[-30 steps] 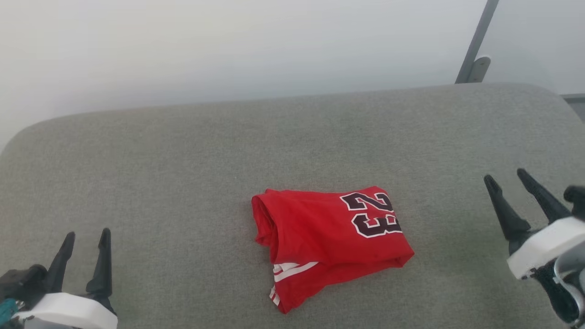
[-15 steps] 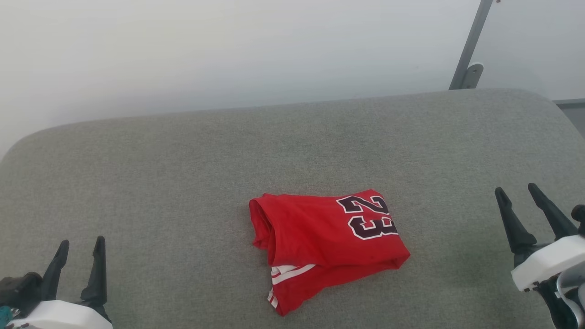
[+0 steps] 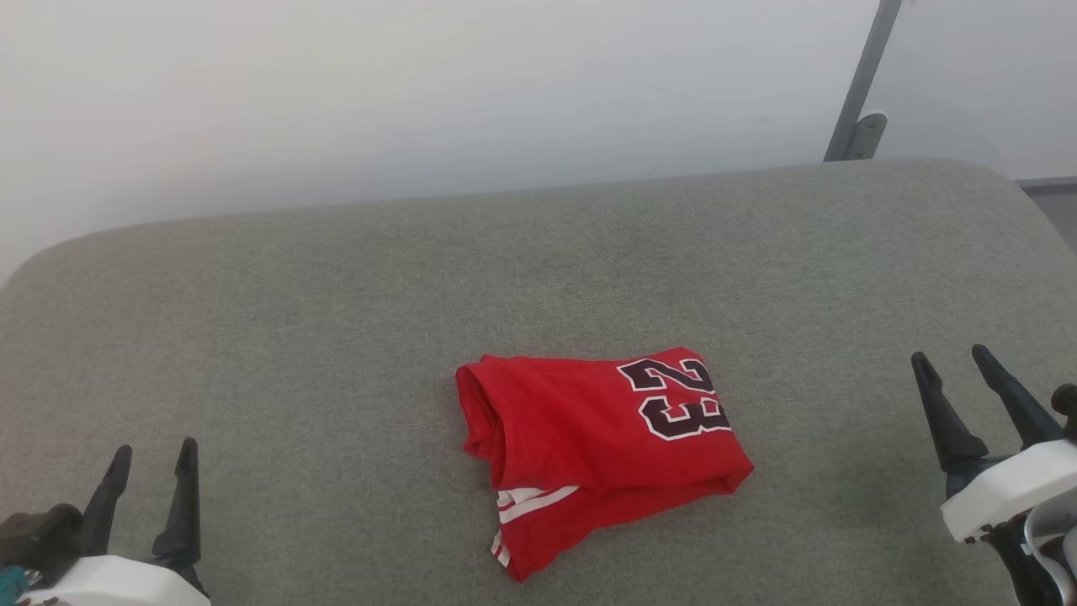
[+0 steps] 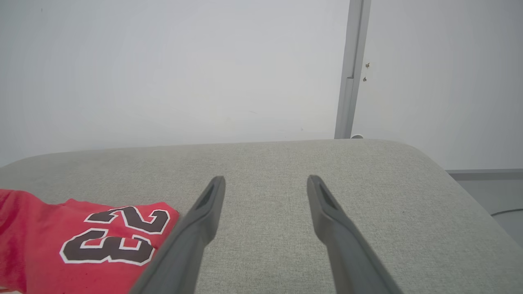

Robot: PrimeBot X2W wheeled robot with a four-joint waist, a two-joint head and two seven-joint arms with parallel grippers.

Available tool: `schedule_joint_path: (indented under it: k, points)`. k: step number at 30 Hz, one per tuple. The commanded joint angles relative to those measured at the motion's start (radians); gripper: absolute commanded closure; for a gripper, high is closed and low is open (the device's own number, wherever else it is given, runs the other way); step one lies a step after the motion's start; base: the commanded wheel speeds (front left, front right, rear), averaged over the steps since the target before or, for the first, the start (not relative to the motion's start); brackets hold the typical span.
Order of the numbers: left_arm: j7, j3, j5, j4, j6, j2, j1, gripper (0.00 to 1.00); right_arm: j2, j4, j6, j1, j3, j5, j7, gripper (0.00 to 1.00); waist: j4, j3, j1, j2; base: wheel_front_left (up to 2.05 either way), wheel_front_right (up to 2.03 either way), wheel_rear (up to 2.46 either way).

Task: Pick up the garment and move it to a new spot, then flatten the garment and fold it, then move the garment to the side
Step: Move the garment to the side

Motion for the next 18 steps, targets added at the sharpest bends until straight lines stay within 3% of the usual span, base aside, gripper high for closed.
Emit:
schedule_joint_path:
  k: [1,8,18]
  points:
    - [-0.004,-0.001,0.003,0.002,-0.003,-0.001,-0.006,0.0,0.001,0.004,0.0,0.003,-0.001,0.004,-0.008,0.0,0.003,0.001,0.0,-0.0001,0.0,0.0,0.0]
    - [-0.004,-0.008,-0.01,0.001,-0.003,-0.004,-0.009,0.0,0.002,-0.023,0.0,-0.025,0.047,0.027,0.037,0.0,0.028,0.008,0.0,-0.0001,0.0,0.0,0.0]
    - [-0.004,-0.032,-0.02,0.003,-0.003,-0.025,-0.017,0.0,-0.021,-0.032,0.0,-0.1,0.166,0.112,0.222,0.0,0.093,0.035,0.0,-0.0001,0.0,0.0,0.0]
